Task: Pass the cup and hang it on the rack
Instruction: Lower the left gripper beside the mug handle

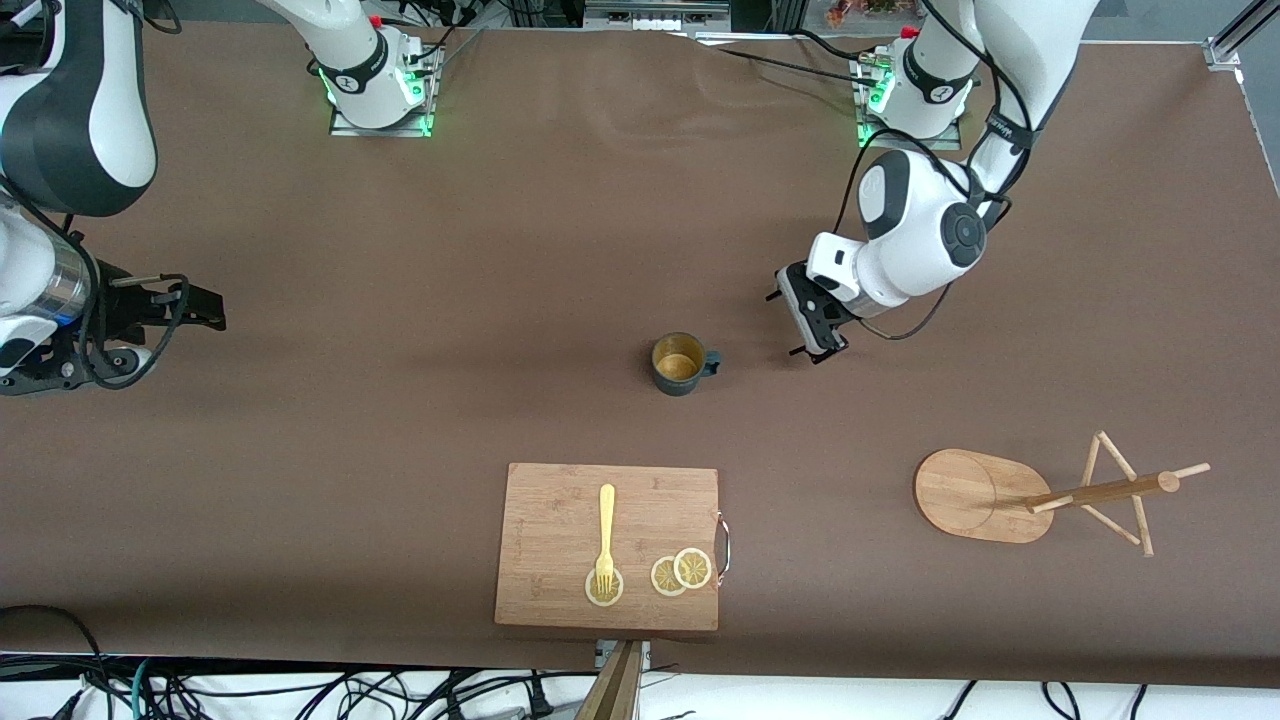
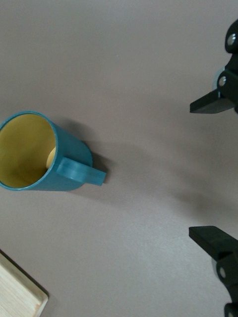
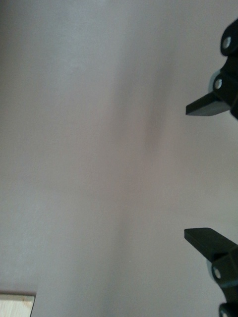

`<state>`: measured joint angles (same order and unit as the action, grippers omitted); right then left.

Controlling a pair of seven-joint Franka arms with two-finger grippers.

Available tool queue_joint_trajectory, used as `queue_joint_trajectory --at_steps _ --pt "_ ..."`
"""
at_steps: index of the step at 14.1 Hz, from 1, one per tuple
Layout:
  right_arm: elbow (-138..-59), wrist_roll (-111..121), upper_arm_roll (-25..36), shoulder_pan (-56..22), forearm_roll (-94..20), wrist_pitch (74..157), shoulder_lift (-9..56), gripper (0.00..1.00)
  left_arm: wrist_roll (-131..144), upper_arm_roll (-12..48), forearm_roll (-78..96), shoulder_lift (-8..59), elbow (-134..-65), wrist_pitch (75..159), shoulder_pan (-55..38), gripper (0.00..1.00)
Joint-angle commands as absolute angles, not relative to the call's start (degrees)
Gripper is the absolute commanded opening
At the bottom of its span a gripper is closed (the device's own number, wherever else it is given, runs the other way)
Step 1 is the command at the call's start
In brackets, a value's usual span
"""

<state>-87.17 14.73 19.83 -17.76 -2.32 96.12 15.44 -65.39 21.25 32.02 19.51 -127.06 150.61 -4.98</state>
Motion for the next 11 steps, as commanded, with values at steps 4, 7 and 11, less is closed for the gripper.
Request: queue_joint_trajectory --at_steps 4,7,11 --pt "-90.1 14.6 7.6 -4.1 -0.4 102.4 8.4 1.00 -67.3 24.9 35.3 24.8 -127.1 161.5 -5.5 1.00" --pt "-99.0 14.2 5.4 0.4 -1.0 102.0 1.3 1.00 -67.4 25.4 37.3 25.8 -127.0 164.0 -6.6 1.00" --pt "-100.3 10.9 3.8 2.1 -1.4 95.5 -3.0 1.00 -67.6 26.8 37.9 27.5 -126.6 167.5 -6.7 1.00"
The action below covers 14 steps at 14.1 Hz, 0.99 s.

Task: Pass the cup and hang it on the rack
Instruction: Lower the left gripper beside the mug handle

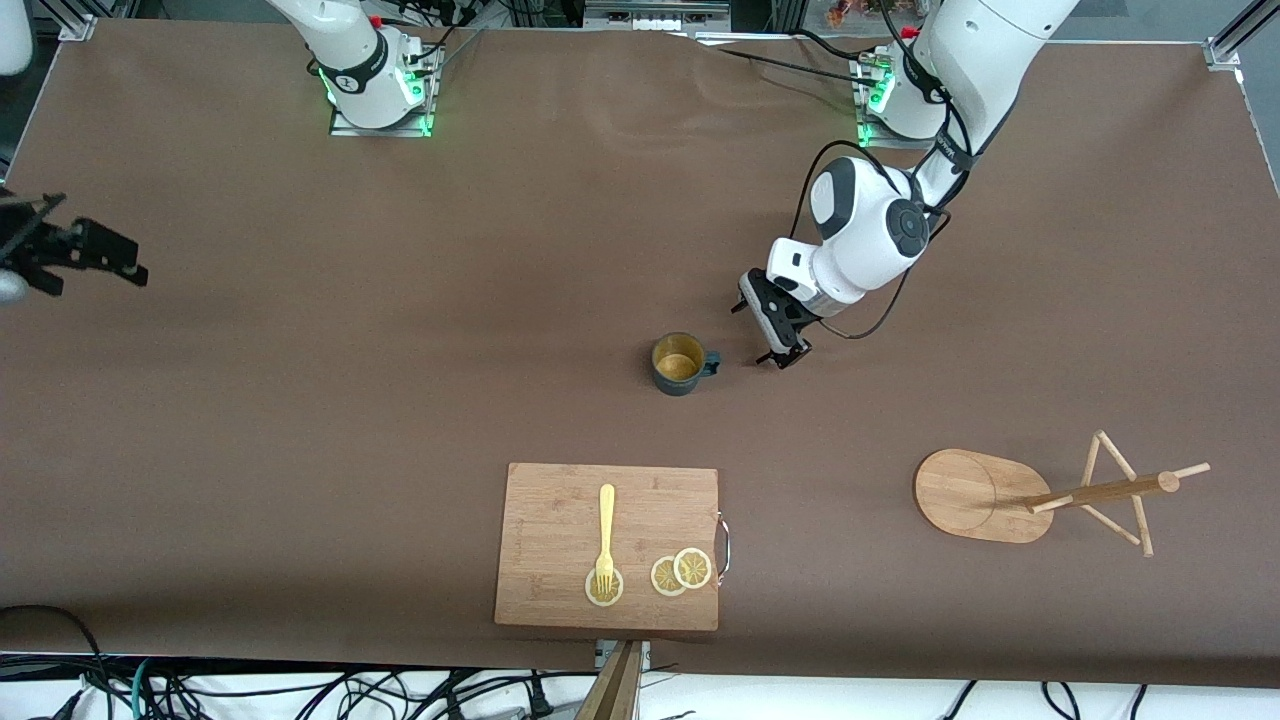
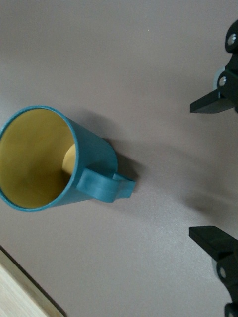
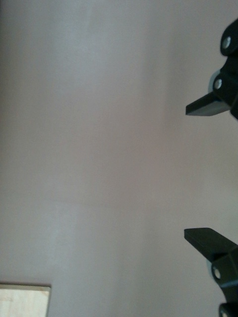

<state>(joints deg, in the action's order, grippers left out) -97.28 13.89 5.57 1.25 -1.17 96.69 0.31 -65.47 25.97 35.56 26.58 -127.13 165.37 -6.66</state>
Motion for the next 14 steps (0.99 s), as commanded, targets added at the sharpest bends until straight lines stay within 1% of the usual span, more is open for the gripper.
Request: queue_joint_trajectory --at_steps 1,3,7,9,12,14 --pt "-99.9 10.6 3.9 2.1 -1.4 96.2 -1.5 1.00 -67.8 26.8 38.2 27.5 -126.5 167.5 -6.7 1.00" --pt "-97.1 10.4 3.6 1.8 -1.0 96.4 0.2 1.00 -69.9 26.9 38.8 27.5 -126.4 167.5 -6.3 1.00" --pt "-97.2 10.4 3.6 1.8 -1.1 96.8 0.2 1.00 -79.9 26.9 49.2 27.4 -126.3 167.1 -5.7 1.00" --pt "-97.2 10.4 3.6 1.7 -1.1 96.7 0.2 1.00 -89.2 26.9 58.9 27.3 -125.8 164.8 -5.2 1.00" --pt "-97.0 10.4 3.5 0.6 -0.7 96.9 0.2 1.00 -106.9 26.7 78.0 27.3 -125.0 161.4 -4.9 1.00" --pt "-97.0 10.4 3.5 0.6 -0.8 96.9 0.1 1.00 -116.6 26.2 88.6 27.3 -124.5 157.6 -4.5 1.00"
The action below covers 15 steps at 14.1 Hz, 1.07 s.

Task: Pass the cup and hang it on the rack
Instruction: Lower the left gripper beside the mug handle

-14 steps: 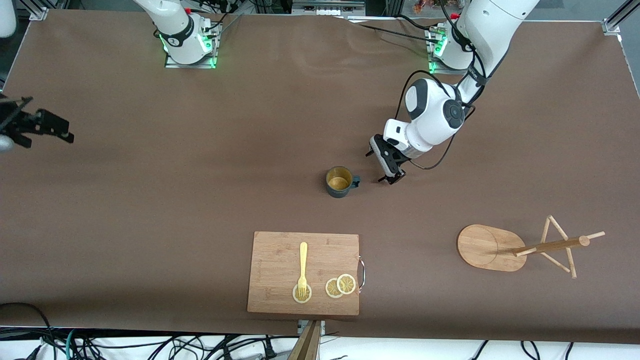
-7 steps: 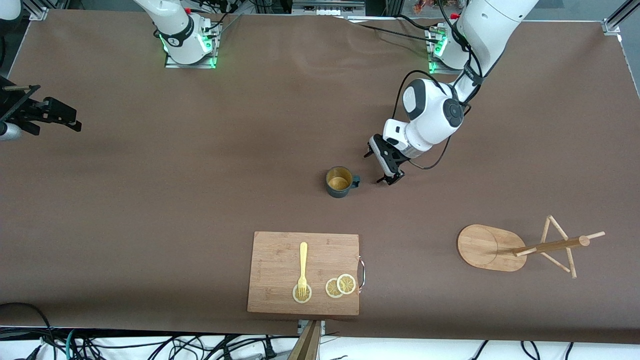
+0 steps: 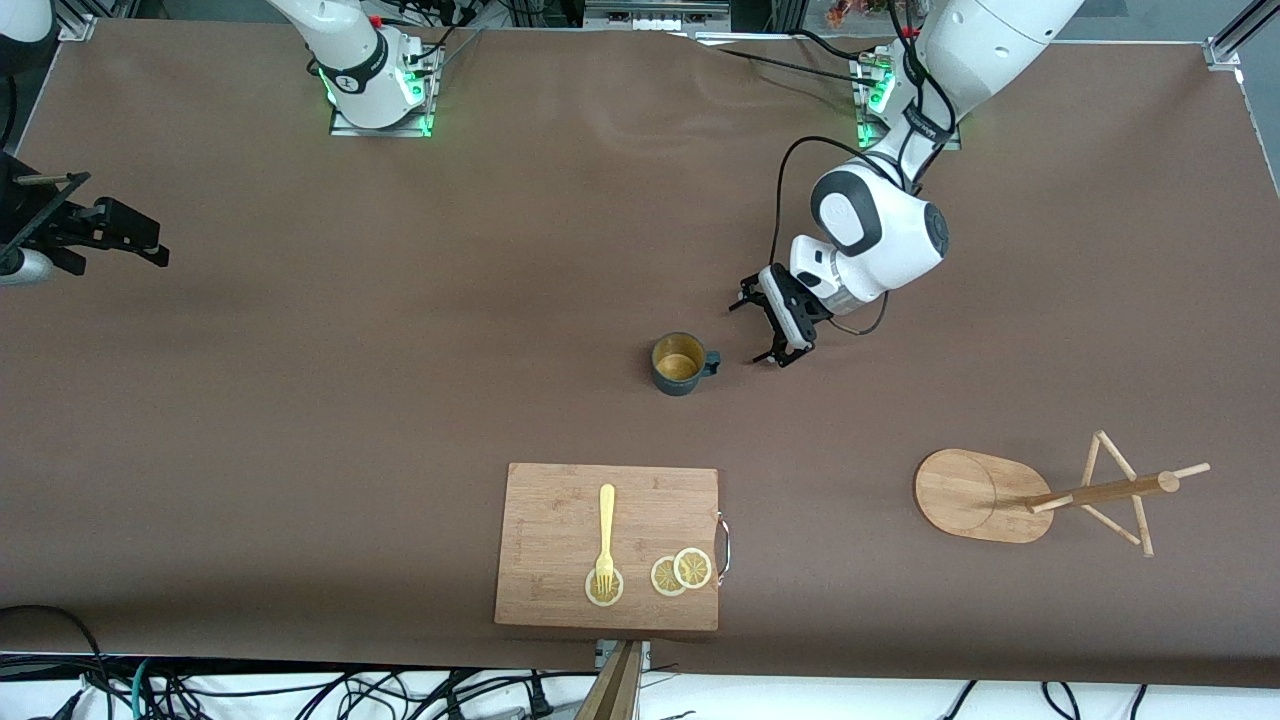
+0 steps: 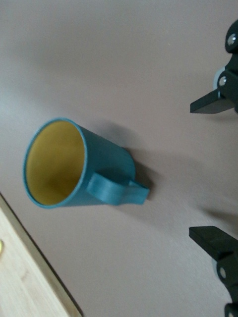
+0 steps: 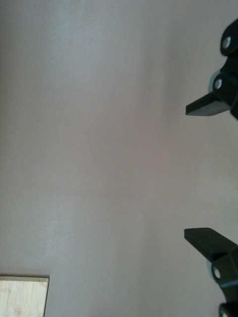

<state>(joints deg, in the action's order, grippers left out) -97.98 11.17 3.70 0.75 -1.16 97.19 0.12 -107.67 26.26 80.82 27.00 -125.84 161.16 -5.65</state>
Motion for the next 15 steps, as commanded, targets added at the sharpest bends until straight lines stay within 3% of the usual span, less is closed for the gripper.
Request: queue_joint_trajectory --at_steps 1,6,15 --pt "-97.0 10.4 3.5 0.6 -0.8 96.9 0.1 1.00 -120.3 25.4 92.0 27.3 -124.5 155.8 -4.0 1.00" --pt "-97.0 10.4 3.5 0.6 -0.9 96.9 0.2 1.00 -132.1 20.1 99.5 27.3 -124.6 146.3 -3.7 1.00" --pt "-97.0 10.3 3.5 0.6 -1.1 96.9 0.2 1.00 -142.6 18.5 108.0 29.7 -124.6 138.9 -3.6 1.00"
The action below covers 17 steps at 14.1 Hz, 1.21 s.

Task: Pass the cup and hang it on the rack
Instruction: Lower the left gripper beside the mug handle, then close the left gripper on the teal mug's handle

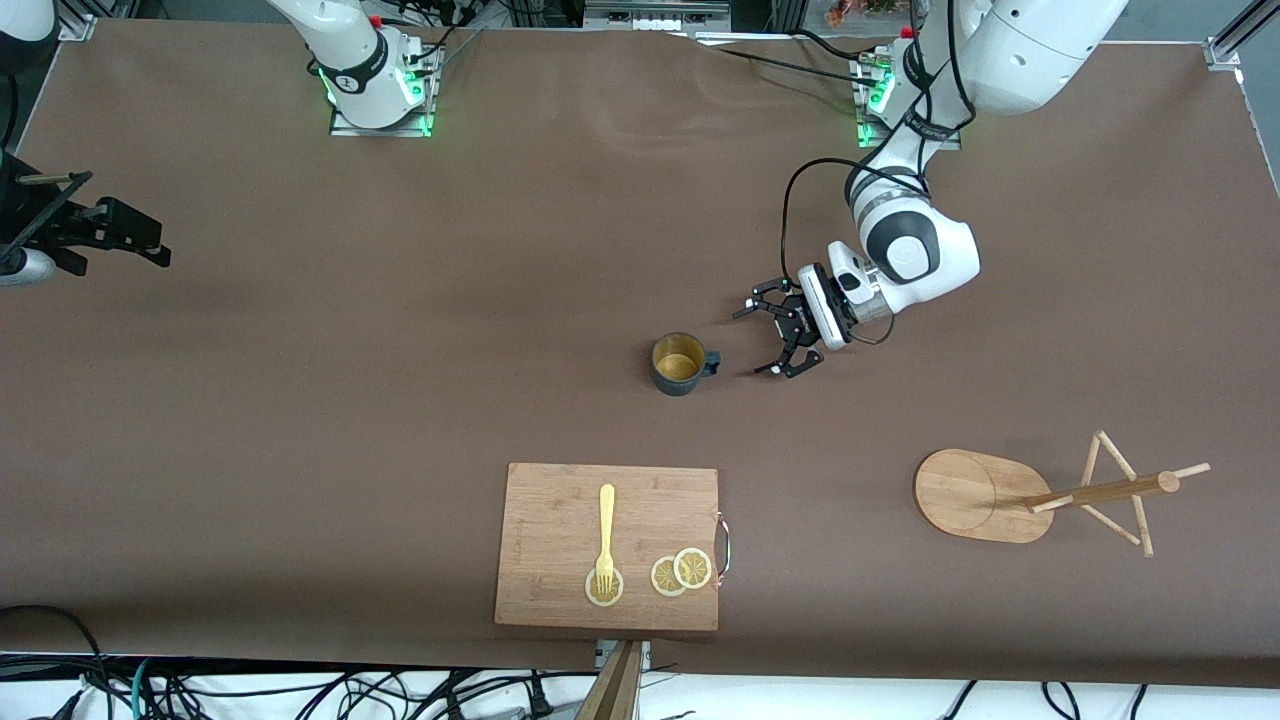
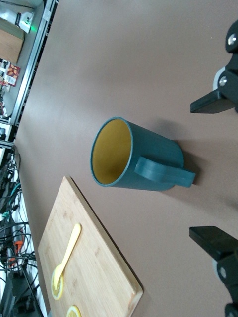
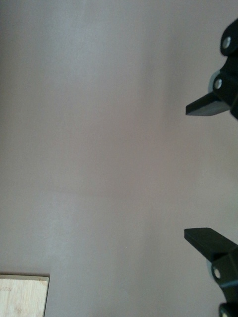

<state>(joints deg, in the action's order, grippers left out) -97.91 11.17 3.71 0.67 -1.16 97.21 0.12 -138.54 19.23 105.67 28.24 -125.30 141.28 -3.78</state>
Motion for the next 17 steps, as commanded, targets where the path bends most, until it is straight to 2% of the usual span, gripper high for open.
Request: queue_joint_trajectory --at_steps 1,3,7,11,17 --pt "-97.0 10.3 3.5 0.6 -1.1 96.9 0.2 1.00 -143.0 18.2 108.2 29.8 -124.5 138.3 -3.6 1.00" --pt "-97.1 10.3 3.5 0.6 -1.1 96.8 0.2 1.00 -144.8 18.1 108.8 29.9 -124.6 137.9 -3.4 1.00" --pt "-97.1 10.3 3.5 0.6 -1.2 96.8 0.2 1.00 -152.1 17.1 114.6 33.4 -124.5 132.0 -3.3 1.00" --pt "-97.1 10.3 3.6 0.6 -1.2 96.8 0.2 1.00 -155.3 17.1 115.7 35.0 -124.3 131.2 -3.3 1.00" --pt "-97.1 10.3 3.6 0.6 -1.2 96.8 0.2 1.00 -156.7 17.1 116.2 40.2 -118.5 130.3 -3.4 1.00"
